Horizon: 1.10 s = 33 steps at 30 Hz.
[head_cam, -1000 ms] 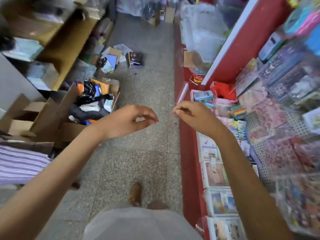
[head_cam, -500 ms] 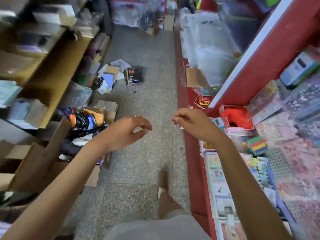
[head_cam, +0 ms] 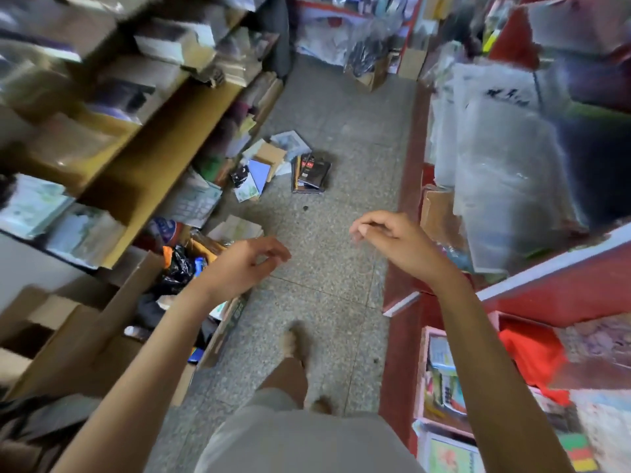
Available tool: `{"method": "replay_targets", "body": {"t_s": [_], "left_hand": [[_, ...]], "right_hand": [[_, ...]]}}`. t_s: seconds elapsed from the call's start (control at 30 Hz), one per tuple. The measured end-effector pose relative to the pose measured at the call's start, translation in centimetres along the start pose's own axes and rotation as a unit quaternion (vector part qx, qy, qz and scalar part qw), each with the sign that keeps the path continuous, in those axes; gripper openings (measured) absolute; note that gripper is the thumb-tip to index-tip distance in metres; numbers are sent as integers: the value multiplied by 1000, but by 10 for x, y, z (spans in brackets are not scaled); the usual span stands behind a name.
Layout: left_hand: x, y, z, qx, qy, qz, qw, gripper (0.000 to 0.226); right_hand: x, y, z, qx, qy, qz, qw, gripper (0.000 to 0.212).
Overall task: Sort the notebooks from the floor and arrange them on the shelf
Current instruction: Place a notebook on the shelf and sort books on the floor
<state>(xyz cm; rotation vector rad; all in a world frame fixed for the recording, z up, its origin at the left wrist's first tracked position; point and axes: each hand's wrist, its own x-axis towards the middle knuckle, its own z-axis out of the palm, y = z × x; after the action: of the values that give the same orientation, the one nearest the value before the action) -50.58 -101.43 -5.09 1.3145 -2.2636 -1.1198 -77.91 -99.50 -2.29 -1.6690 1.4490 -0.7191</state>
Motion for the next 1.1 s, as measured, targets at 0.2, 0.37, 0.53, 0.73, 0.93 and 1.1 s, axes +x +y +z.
{"method": "replay_targets", "body": {"t_s": [0.2,0.37,0.53,0.73,0.93,1.1], "left_hand": [[97,-75,-32,-14,23,-88,996,19],[176,-123,-75,-31,68,-173,982,30],[240,-147,-102,-28,32,-198,979,29],[301,-175,-123,-95,72,-229,966,25],[382,-206,-151,-122,138,-286,940,30],[452,-211,-174,-167,299,-364,866,30]], "right_hand": [[131,26,-21,-4,-21,17,1000,18],[244,23,-46,-32,-5,24,999,14],[347,18,-63,-23,-10,11,1000,23],[472,40,-64,-22,-92,25,995,22],[628,53,-50,-33,-211,0,977,17],[742,45,-39,-125,-319,-61,938,15]]}}
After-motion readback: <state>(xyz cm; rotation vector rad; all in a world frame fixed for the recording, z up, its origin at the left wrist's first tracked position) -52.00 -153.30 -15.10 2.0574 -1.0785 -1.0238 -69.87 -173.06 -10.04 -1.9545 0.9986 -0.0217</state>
